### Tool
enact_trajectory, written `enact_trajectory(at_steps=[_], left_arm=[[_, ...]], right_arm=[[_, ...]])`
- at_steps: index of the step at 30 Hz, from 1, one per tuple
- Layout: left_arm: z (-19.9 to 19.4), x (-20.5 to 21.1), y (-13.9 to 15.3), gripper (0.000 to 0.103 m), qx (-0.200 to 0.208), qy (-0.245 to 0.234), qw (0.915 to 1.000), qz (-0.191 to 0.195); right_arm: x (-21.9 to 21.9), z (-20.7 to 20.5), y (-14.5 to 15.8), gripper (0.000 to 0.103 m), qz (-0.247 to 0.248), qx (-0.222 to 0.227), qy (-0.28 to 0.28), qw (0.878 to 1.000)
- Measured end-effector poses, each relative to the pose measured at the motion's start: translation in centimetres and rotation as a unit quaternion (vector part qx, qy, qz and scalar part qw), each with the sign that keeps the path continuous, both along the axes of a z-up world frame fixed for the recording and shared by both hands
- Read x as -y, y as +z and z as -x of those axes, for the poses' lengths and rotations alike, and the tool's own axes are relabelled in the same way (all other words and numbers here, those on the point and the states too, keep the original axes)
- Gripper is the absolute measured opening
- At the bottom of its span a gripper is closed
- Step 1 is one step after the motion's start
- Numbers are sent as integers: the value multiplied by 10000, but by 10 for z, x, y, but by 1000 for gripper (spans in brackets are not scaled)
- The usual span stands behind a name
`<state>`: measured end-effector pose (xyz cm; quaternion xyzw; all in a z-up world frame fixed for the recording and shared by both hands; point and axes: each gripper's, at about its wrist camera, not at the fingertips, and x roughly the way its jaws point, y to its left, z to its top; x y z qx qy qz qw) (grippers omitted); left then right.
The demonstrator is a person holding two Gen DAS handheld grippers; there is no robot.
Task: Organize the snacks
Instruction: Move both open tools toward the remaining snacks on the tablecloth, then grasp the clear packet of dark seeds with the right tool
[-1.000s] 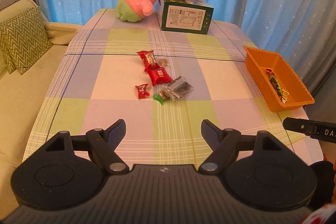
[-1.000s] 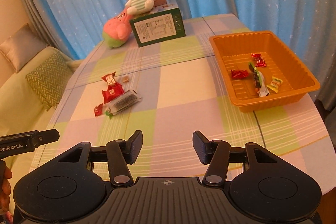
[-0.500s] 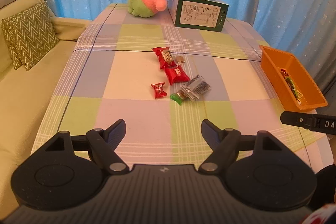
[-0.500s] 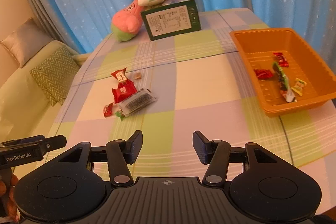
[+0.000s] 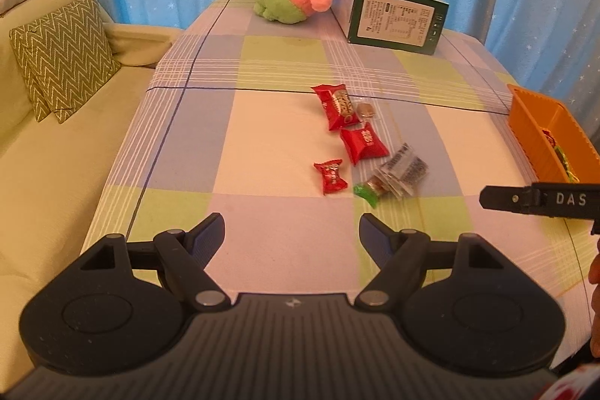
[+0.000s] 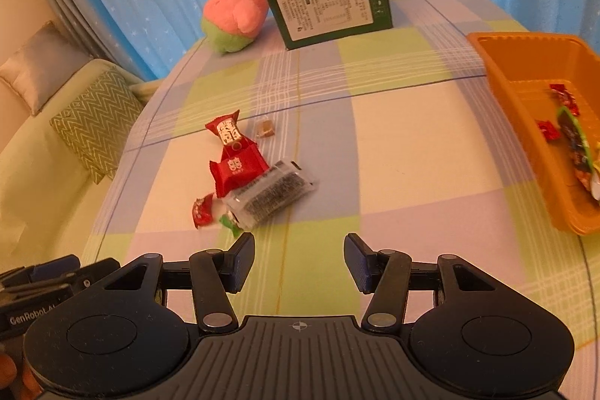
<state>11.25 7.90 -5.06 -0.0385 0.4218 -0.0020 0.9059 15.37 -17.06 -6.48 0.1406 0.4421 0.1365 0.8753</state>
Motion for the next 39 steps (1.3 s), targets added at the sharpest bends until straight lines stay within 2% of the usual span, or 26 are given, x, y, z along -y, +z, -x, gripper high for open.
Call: enact_trajectory(at_steps=[5, 14, 21, 28, 30, 32, 36, 39], left_arm=[[-18, -8, -9, 77, -27, 26, 10000, 11], [-39, -20, -25, 77, -100, 90, 9998, 142], [-42, -24, -33, 77, -173, 128, 9995, 214], [-43, -25, -35, 77, -207, 130, 9994, 235], [-43, -23, -36, 77, -209, 100, 9995, 222], [-44, -22, -36, 77, -215, 80, 9994, 245], [-46, -16, -36, 77, -197, -1, 9995, 254], [-49, -9, -37, 77, -186, -154, 9994, 247]], right_arm=[[-16, -33, -14, 53, -195, -211, -58, 9996], [-26, -81, -42, 53, -806, -755, -540, 9924], [-33, -100, -61, 54, -815, -968, -765, 9890], [-56, -107, -59, 53, -96, -657, -230, 9975], [-57, -104, -58, 41, 77, -565, -16, 9984], [-56, -97, -57, 38, 367, -453, 224, 9980], [-43, -79, -56, 38, 923, -270, 593, 9936], [-31, -69, -59, 39, 1093, -153, 719, 9913]])
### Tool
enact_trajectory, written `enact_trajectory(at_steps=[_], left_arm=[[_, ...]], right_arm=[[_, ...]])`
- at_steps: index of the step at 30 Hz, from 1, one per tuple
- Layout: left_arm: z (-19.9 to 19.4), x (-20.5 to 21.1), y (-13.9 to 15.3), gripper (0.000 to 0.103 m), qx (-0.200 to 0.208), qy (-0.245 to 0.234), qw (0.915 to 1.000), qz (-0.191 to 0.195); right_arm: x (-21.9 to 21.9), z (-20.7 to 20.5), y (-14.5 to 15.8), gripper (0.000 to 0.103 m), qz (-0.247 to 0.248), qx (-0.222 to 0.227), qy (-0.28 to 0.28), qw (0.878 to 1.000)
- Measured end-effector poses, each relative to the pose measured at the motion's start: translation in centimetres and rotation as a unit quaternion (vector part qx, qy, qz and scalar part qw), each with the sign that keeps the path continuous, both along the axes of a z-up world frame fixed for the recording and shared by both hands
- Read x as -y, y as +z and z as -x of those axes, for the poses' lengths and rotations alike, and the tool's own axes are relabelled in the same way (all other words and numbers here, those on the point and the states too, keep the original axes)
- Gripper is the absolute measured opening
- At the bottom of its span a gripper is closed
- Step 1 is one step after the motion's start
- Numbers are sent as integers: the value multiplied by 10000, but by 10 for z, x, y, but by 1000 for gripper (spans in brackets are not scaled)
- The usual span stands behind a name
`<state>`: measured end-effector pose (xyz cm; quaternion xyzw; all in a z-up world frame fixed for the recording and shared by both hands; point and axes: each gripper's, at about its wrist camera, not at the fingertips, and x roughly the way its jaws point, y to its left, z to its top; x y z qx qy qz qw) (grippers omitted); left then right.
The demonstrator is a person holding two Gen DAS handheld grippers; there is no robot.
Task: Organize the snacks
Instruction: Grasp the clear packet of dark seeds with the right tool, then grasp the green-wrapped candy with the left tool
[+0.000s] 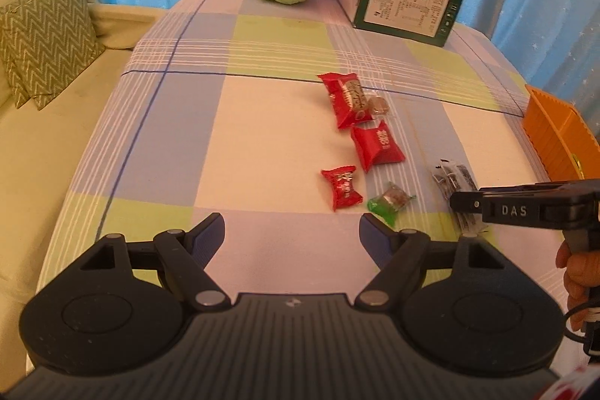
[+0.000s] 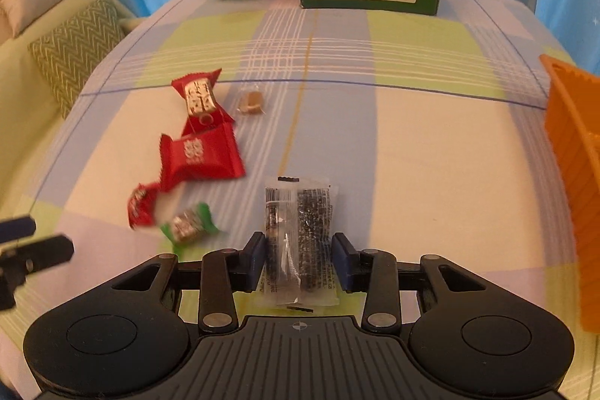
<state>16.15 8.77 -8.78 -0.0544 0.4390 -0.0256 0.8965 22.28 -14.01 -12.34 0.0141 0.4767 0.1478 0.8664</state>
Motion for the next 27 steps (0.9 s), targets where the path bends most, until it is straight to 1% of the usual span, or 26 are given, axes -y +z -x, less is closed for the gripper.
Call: enact_trajectory(at_steps=[1, 3, 5, 7, 10, 11, 12, 14, 16, 18, 19, 20, 23, 27], left_arm=[[-1, 3, 0, 77, 9, -63, 10000, -13], [-3, 8, -1, 76, 37, -212, 9998, -17], [-6, 12, -1, 76, 63, -334, 9994, -42], [-8, 17, -1, 76, 98, -457, 9989, -88], [-11, 25, -2, 74, 167, -696, 9972, -214], [-12, 28, -2, 71, 189, -777, 9965, -241], [-14, 31, -2, 69, 202, -863, 9957, -264], [-16, 37, -3, 65, 261, -1054, 9936, -307], [-19, 45, -5, 63, 349, -1307, 9903, -319], [-21, 53, -7, 55, 440, -1608, 9855, -327], [-22, 58, -9, 50, 443, -1764, 9826, -373], [-23, 62, -10, 48, 443, -1883, 9802, -431], [-30, 73, -17, 45, 453, -2126, 9745, -552], [-42, 79, -25, 41, 326, -2260, 9715, -640]], right_arm=[[4, 1, -1, 39, -15, 33, 45, 10000], [9, 2, -3, 49, -55, 54, 85, 9999], [11, -2, -5, 52, -58, 64, 68, 9999], [10, -5, -7, 52, -96, 79, 93, 9999], [5, -5, -8, 52, 42, 224, 258, 9994], [2, -4, -9, 49, 134, 264, 354, 9989], [1, -3, -9, 39, 194, 296, 431, 9984], [2, -1, -7, 39, 231, 343, 441, 9982], [9, 2, -5, 39, 218, 399, 364, 9983], [18, 6, -3, 39, 152, 389, 259, 9988], [23, 8, -3, 39, 117, 384, 188, 9990], [27, 11, -2, 39, 80, 371, 125, 9992], [38, 20, -2, 39, 7, 335, -3, 9994], [49, 28, -3, 39, -96, 254, -145, 9995]])
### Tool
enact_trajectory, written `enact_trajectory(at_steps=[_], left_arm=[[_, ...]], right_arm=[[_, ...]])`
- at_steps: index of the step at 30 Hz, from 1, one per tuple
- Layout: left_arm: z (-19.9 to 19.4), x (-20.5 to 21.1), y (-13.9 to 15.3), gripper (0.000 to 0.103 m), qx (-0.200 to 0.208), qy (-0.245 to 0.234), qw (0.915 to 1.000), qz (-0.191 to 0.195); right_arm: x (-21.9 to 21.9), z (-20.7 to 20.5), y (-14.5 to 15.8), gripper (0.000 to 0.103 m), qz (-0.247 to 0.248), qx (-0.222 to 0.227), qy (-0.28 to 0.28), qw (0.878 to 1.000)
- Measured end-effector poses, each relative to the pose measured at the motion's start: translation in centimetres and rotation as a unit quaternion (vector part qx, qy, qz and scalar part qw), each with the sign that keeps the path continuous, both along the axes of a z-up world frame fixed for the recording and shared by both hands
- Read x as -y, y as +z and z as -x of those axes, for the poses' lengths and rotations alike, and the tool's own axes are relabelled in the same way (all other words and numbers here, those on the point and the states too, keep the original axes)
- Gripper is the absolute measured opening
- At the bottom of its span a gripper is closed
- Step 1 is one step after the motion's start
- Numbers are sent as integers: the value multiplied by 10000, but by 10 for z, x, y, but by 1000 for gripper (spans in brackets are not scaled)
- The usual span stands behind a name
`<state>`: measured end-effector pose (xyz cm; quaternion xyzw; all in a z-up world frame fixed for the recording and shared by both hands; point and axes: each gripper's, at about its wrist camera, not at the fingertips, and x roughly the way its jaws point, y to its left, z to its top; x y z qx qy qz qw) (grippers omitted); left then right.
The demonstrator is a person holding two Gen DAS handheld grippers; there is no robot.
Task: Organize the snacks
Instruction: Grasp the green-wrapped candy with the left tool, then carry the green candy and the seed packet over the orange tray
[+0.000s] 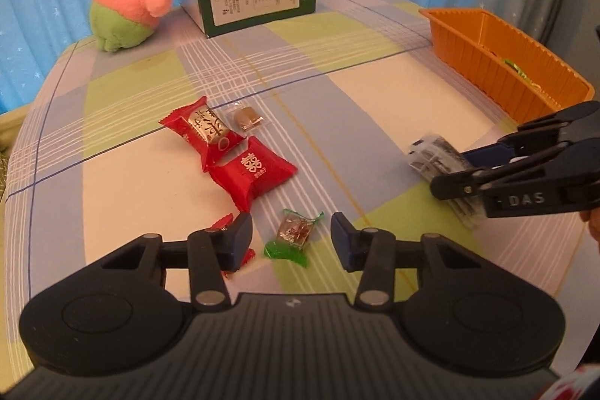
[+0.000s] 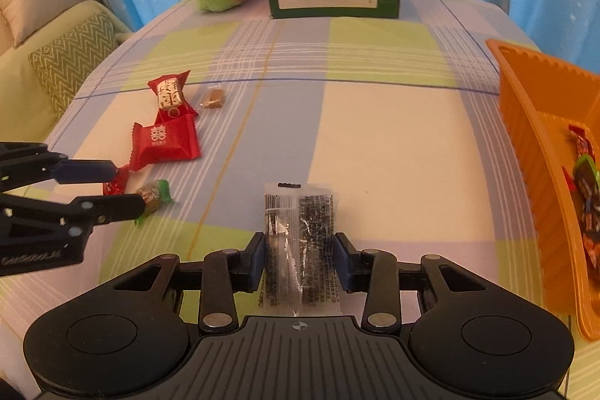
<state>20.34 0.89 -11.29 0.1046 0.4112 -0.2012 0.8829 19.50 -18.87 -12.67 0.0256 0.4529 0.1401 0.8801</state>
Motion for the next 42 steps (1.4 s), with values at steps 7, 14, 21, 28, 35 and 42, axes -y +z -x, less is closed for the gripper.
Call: enact_trajectory(at_steps=[7, 14, 21, 28, 35, 42], left_arm=[[-11, 12, -12, 31, -192, -225, 9991, -299], [-12, 15, -14, 18, -373, 42, 9988, -314], [11, 16, 14, 18, -374, 624, 9972, 181], [44, 24, 46, 18, -328, 1233, 9896, 659], [81, 31, 71, 18, -183, 1673, 9819, 874], [109, 38, 83, 18, -137, 1773, 9796, 938]], right_arm=[[10, 7, -2, 39, -52, -32, -136, 9999], [14, 10, 3, 39, -95, 13, -232, 9997], [22, 25, 18, 39, -208, 98, -360, 9991], [33, 51, 46, 39, -341, 238, -525, 9978], [44, 84, 73, 39, -379, 389, -607, 9967], [57, 113, 91, 39, -396, 548, -684, 9954]])
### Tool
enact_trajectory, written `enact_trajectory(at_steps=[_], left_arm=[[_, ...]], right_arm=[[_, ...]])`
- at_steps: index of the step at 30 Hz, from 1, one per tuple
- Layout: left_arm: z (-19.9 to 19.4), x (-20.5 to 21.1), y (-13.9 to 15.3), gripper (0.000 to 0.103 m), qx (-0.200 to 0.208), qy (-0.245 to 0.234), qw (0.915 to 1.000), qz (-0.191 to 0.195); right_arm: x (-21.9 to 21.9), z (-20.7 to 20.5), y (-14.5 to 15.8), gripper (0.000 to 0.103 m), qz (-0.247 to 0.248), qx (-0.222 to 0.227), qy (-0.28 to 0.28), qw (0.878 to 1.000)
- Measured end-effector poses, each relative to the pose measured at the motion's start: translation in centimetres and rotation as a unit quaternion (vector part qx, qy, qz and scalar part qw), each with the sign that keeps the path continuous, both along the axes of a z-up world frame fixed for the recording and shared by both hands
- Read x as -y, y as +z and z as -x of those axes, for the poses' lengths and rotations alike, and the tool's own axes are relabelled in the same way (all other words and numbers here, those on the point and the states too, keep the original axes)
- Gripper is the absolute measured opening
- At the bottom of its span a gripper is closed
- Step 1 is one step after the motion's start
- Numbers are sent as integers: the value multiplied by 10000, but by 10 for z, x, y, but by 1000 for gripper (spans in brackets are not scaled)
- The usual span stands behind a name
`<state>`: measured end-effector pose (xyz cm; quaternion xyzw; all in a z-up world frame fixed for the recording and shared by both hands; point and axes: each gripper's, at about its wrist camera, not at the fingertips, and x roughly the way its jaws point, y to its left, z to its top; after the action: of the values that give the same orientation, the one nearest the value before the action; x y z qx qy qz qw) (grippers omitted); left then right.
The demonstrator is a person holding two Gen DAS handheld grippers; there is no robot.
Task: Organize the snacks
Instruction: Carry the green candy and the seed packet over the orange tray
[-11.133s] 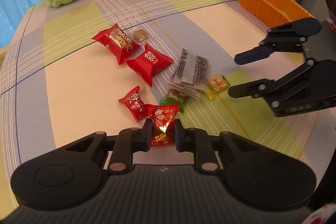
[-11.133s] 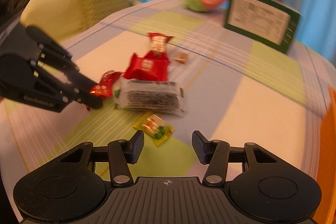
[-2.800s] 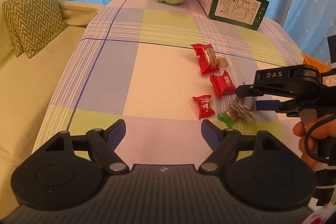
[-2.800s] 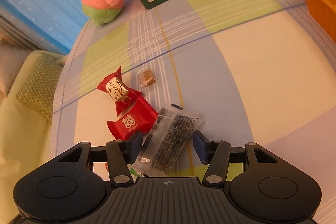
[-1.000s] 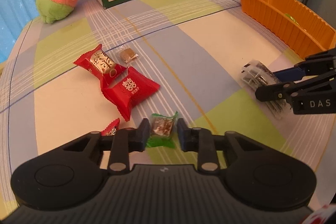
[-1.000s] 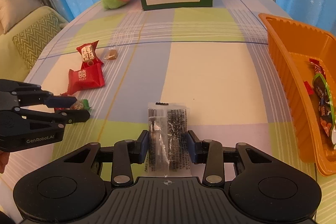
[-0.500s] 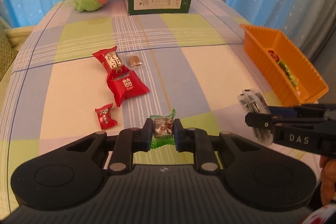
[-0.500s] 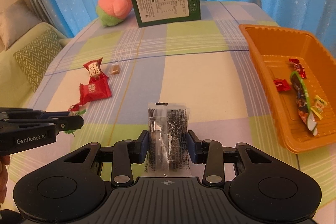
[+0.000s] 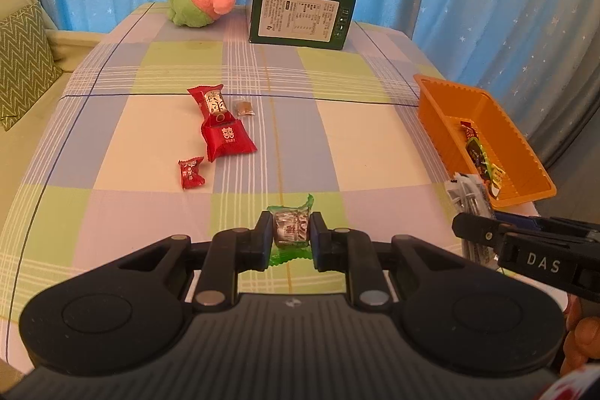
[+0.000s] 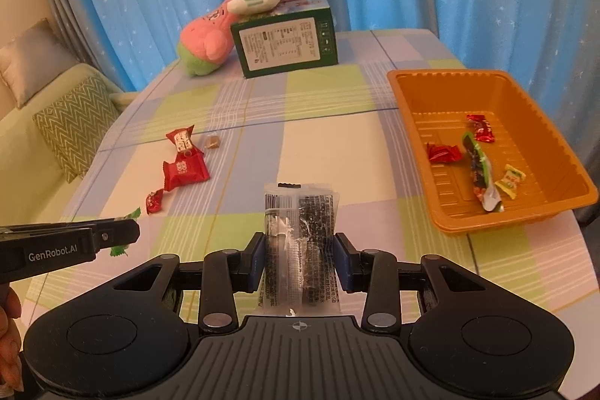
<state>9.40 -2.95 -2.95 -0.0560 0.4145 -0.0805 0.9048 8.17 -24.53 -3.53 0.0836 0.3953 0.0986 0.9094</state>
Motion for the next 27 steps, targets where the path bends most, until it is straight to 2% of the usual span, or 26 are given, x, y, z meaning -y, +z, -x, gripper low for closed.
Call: enact_trajectory(at_steps=[12, 27], left_arm=[[23, 17, 20, 18, 191, -101, 9998, 50], [23, 63, 32, 18, 302, -510, 9981, 160]], right_arm=[[18, 30, 18, 39, 114, 158, -123, 9997], [56, 40, 28, 39, 219, 237, -508, 9982]])
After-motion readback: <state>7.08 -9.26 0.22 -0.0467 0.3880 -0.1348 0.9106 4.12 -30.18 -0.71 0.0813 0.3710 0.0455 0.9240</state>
